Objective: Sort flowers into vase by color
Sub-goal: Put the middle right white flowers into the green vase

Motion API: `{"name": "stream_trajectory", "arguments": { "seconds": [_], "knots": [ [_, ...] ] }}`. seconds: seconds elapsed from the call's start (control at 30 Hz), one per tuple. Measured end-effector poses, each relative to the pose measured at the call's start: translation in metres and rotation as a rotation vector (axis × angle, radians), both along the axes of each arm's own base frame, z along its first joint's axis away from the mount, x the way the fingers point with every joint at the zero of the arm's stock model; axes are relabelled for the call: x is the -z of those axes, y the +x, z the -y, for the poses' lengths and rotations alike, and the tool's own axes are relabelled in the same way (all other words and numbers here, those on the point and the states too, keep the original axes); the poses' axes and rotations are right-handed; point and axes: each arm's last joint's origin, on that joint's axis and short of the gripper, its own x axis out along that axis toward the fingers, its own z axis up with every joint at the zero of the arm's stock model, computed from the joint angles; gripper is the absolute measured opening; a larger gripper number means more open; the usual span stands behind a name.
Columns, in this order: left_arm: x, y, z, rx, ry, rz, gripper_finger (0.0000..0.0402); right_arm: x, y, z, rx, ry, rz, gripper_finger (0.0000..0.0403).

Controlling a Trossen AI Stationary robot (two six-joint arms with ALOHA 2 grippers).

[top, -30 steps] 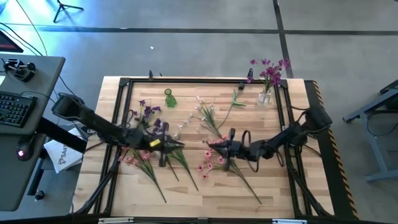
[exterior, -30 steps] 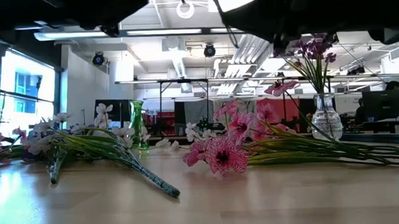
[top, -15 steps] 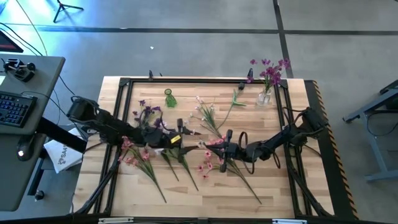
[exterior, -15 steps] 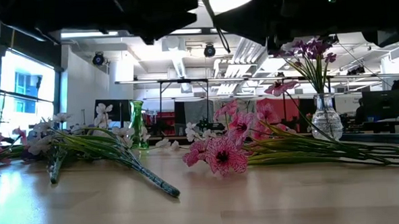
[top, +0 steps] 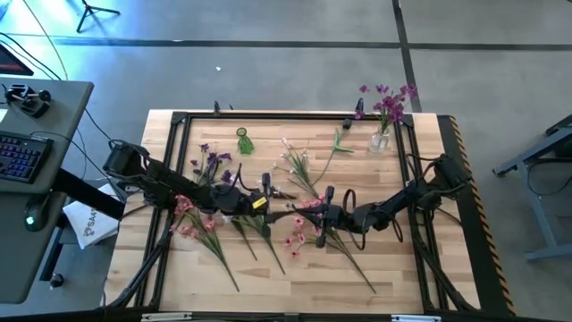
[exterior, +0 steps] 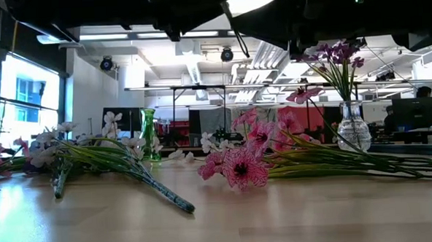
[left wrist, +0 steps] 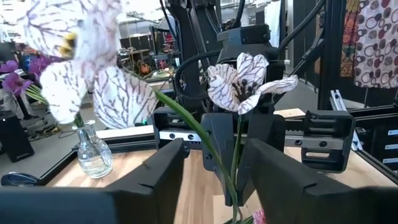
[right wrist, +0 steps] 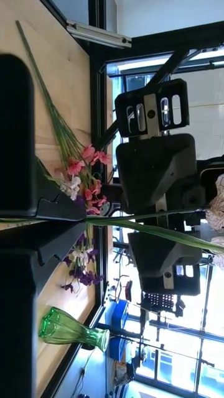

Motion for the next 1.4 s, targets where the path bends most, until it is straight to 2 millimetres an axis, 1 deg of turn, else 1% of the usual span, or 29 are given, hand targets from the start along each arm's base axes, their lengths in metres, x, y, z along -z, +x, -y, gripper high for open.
{"name": "stream_trajectory", "arguments": {
  "seconds": [0.2,0.3,0.33,0.4,0.47,0.57,0.63,0.73,0.83,0.9,0.97,1.03,1.17,1.27,1.4],
  "knots": [
    [0.0,-0.001,0.002,0.007,0.014,-0.001,0.0066,0.001,0.0,0.0,0.0,-0.001,-0.007,0.0],
    [0.0,-0.002,0.008,0.025,0.053,-0.002,0.0018,0.002,0.0,0.0,0.002,0.034,-0.012,0.0],
    [0.0,-0.003,0.011,0.032,0.067,-0.002,0.0009,0.002,0.0,0.0,0.007,0.048,-0.012,0.0001],
    [-0.003,-0.006,0.015,0.02,0.09,-0.016,0.0006,0.002,0.0,0.001,0.019,0.064,-0.017,0.0008],
    [-0.011,-0.012,0.018,-0.04,0.118,-0.059,0.0004,0.0,-0.001,0.002,0.042,0.088,-0.027,0.0026],
    [-0.028,-0.027,0.018,-0.189,0.172,-0.17,0.0002,-0.003,-0.003,0.004,0.095,0.124,-0.039,0.0068],
    [-0.039,-0.041,0.012,-0.293,0.201,-0.242,0.0001,-0.002,-0.004,0.006,0.146,0.133,-0.057,0.0098],
    [-0.056,-0.063,-0.005,-0.475,0.238,-0.298,0.0001,0.003,-0.005,0.007,0.206,0.131,-0.091,0.0134],
    [-0.069,-0.086,-0.033,-0.668,0.232,-0.343,0.0001,0.008,-0.005,0.011,0.222,0.152,-0.126,0.0157],
    [-0.076,-0.1,-0.053,-0.745,0.196,-0.359,0.0001,0.009,-0.004,0.012,0.227,0.164,-0.134,0.0166],
    [-0.081,-0.111,-0.073,-0.784,0.153,-0.34,0.0,0.01,-0.004,0.014,0.232,0.172,-0.136,0.0172],
    [-0.079,-0.119,-0.091,-0.788,0.137,-0.329,0.0,0.01,-0.003,0.015,0.234,0.17,-0.138,0.0173],
    [-0.069,-0.13,-0.122,-0.737,0.071,-0.27,0.0,0.01,-0.003,0.014,0.23,0.168,-0.139,0.0173],
    [-0.06,-0.133,-0.139,-0.706,0.042,-0.226,0.0,0.01,-0.003,0.014,0.23,0.168,-0.139,0.0172],
    [-0.051,-0.135,-0.154,-0.695,0.018,-0.197,0.0,0.01,-0.003,0.014,0.23,0.169,-0.137,0.0172]
  ]
}}
